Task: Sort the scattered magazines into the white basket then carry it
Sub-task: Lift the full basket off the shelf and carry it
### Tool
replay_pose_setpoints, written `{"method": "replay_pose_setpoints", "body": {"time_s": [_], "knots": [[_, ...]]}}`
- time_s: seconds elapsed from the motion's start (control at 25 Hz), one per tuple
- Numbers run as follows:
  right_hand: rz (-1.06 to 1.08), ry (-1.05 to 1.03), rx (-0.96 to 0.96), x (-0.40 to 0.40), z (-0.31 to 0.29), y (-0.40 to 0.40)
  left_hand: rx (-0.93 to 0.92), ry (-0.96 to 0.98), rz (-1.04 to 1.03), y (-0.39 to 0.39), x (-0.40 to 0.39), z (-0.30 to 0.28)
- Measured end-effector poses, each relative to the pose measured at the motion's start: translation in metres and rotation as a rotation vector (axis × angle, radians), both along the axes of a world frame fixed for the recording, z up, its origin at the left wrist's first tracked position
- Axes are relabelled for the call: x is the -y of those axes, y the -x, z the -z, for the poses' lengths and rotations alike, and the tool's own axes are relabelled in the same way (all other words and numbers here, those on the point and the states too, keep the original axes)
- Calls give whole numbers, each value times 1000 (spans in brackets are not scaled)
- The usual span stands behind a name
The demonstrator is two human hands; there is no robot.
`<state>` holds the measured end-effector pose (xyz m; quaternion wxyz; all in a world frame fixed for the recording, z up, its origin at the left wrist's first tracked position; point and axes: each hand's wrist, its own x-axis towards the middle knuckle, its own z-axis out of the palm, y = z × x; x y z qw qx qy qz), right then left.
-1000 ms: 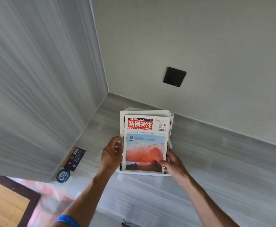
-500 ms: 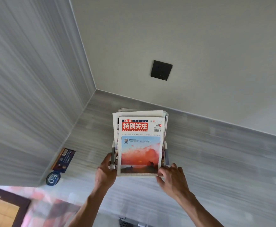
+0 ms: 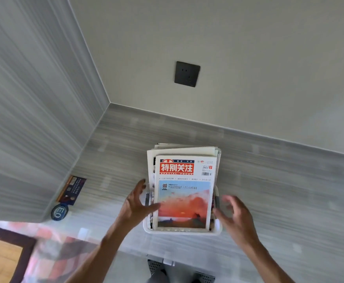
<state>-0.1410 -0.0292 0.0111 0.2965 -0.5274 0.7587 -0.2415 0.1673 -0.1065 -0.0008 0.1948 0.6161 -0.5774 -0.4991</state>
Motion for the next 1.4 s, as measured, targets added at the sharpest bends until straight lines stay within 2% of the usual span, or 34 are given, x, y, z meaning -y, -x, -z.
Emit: {"method": "replay_pose_setpoints", "body": {"time_s": [0.04,0.12,0.2,0.28,0.44,0.56,0.64,0.72,0.96,1.08,1.16,1.4], "knots": [[96,-39,178,19,-5,3,-108,-18,-2,7,17,-7],[140,-174,541,60,-6,4,-296,-90,27,19,45,-14],[73,-242,721,90,-1,0,-372,-150,67,26,62,-9],[26,-207,723,99,6,-5,-372,-134,79,29,66,-2],[38,45,763,73,1,-5,-418,65,-13,31,39,-9],[-87,133,749,52,-9,-4,-451,177,-8,25,11,-23],[-125,136,677,43,-10,-7,-424,226,4,21,1,-24],[-138,111,632,41,-13,-7,-355,195,14,23,2,-26],[-206,-82,650,41,-8,4,-174,155,54,25,7,-18],[-156,-31,498,39,2,-2,-107,184,36,30,-1,-15],[-125,16,467,39,8,-2,-39,210,18,28,-1,-12],[-82,-49,525,20,21,-2,-2,223,69,21,-20,-5]]}}
